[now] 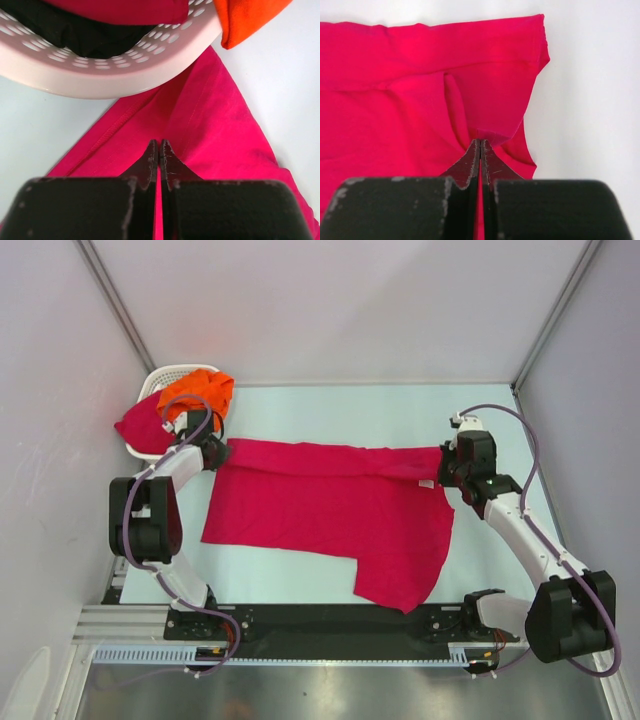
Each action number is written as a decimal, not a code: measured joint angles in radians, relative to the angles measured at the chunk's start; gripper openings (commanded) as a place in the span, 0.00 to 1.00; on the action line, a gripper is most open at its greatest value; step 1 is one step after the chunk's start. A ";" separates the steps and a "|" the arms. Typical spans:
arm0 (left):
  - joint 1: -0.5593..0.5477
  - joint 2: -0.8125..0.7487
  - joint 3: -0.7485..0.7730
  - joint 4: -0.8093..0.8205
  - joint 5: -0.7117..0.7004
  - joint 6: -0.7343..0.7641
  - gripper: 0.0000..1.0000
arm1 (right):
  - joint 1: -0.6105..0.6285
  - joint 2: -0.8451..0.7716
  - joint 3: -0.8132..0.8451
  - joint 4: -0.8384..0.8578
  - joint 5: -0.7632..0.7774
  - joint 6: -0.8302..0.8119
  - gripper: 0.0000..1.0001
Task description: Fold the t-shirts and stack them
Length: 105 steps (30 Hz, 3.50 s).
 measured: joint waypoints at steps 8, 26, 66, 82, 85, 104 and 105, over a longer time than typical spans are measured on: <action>0.001 0.003 -0.003 0.000 0.000 0.004 0.00 | 0.019 -0.017 -0.005 -0.027 0.019 0.002 0.00; 0.020 0.013 -0.003 0.000 0.001 0.025 0.00 | 0.037 -0.072 -0.031 -0.074 0.035 0.023 0.00; 0.043 0.100 0.015 -0.003 -0.027 0.114 0.00 | 0.137 0.023 -0.083 -0.154 0.026 0.096 0.00; 0.048 0.130 0.064 -0.008 -0.034 0.156 0.00 | 0.137 -0.015 -0.083 -0.174 0.014 0.101 0.00; 0.049 0.137 0.064 -0.008 -0.034 0.157 0.05 | 0.141 0.016 -0.083 -0.181 0.012 0.105 0.00; 0.027 -0.016 0.072 -0.049 0.061 0.236 1.00 | 0.142 0.002 0.064 -0.204 -0.108 0.251 1.00; 0.018 -0.044 0.072 -0.055 0.063 0.240 1.00 | 0.142 0.016 0.066 -0.184 -0.106 0.268 1.00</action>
